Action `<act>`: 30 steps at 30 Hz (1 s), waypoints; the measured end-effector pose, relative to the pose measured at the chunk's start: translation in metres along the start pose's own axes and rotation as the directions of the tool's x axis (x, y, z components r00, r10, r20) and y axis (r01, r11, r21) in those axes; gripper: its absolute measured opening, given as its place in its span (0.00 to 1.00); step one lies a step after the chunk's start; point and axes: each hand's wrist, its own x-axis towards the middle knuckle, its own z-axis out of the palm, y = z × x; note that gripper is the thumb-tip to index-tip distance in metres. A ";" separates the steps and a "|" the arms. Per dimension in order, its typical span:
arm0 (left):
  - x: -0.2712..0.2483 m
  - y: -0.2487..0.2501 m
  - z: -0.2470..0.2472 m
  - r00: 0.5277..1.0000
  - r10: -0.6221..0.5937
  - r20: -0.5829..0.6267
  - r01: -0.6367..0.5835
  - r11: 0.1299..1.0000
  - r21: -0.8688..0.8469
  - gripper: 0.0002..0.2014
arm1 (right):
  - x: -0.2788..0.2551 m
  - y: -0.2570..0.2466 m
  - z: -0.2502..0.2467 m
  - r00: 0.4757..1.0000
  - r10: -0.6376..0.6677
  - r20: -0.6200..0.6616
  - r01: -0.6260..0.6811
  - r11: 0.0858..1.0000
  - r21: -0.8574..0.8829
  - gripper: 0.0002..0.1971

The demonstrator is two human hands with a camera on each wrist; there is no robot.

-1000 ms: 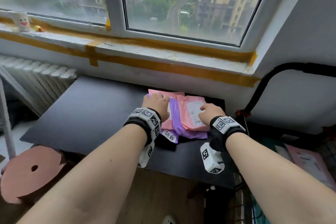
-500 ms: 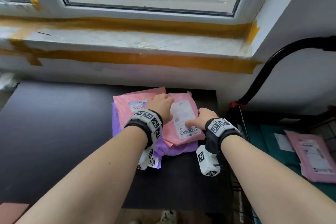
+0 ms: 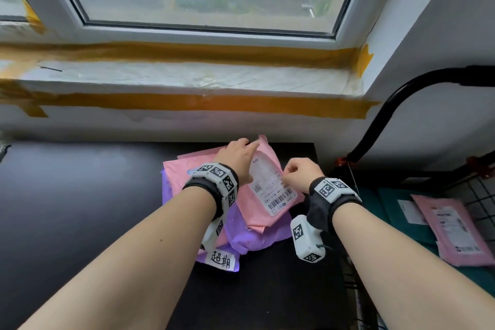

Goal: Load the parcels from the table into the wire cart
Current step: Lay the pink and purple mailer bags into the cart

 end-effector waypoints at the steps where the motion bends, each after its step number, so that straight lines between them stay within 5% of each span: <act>1: 0.000 0.001 -0.005 1.000 0.013 -0.015 -0.012 1.000 0.015 0.45 | -0.004 -0.004 -0.006 0.999 -0.034 -0.021 0.034 0.999 0.021 0.11; 7: -0.007 0.012 -0.045 0.994 0.098 -0.049 -0.091 0.986 0.137 0.50 | -0.031 -0.029 -0.041 0.980 -0.185 -0.071 0.188 0.981 0.044 0.08; 12: -0.021 0.024 -0.071 0.993 0.116 0.000 -0.115 0.984 0.137 0.36 | -0.054 -0.045 -0.058 0.962 -0.246 -0.123 0.258 0.961 0.099 0.12; 17: -0.039 0.028 -0.081 0.995 0.102 0.004 -0.102 0.993 0.062 0.10 | -0.075 -0.052 -0.067 0.937 -0.267 -0.223 0.308 0.936 0.173 0.15; 19: -0.046 0.028 -0.080 0.998 0.061 -0.011 -0.060 0.997 0.047 0.08 | -0.082 -0.052 -0.070 0.932 -0.237 -0.275 0.303 0.925 0.228 0.17; 23: -0.054 0.025 -0.074 0.993 0.031 -0.114 -0.025 0.999 0.048 0.12 | -0.097 -0.041 -0.075 0.910 -0.129 -0.393 0.212 0.962 0.174 0.16; 30: -0.064 0.021 -0.046 0.990 0.074 -0.124 -0.078 0.996 -0.031 0.08 | -0.111 -0.009 -0.051 0.956 0.078 -0.284 -0.038 0.989 0.142 0.09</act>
